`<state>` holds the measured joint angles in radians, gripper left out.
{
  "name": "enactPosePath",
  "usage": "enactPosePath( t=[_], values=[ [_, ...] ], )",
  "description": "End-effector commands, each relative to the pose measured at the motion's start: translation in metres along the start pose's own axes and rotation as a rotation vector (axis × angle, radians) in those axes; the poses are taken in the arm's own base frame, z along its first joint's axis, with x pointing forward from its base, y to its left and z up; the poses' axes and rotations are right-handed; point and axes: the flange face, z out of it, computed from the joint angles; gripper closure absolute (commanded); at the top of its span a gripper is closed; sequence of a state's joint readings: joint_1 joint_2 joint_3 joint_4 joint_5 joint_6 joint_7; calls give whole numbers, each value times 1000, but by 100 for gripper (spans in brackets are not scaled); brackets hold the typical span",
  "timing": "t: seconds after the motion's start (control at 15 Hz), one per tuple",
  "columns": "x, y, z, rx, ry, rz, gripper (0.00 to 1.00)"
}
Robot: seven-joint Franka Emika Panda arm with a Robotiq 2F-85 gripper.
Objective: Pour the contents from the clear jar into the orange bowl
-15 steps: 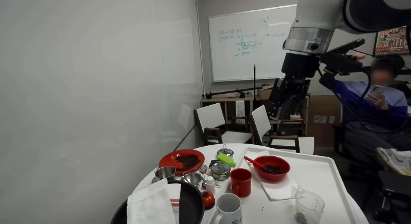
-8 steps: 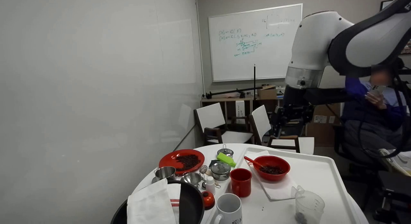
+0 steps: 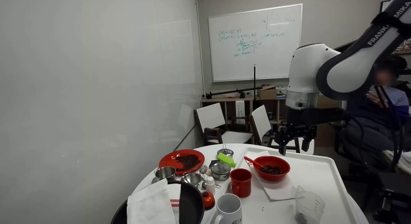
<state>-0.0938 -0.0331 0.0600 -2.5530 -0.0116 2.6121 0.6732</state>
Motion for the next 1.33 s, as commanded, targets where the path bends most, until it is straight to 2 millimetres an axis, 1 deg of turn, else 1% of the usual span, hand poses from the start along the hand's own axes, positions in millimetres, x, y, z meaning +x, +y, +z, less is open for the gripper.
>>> enactPosePath(
  t=[0.0, 0.33, 0.6, 0.8, 1.27],
  values=[
    [-4, -4, 21, 24, -51, -18, 0],
    [-9, -1, 49, 23, -84, -36, 0],
    [-5, 9, 71, -16, -86, -51, 0],
    [-4, 13, 89, -37, -104, -61, 0],
    [-8, 9, 122, -71, -116, -71, 0]
  ],
)
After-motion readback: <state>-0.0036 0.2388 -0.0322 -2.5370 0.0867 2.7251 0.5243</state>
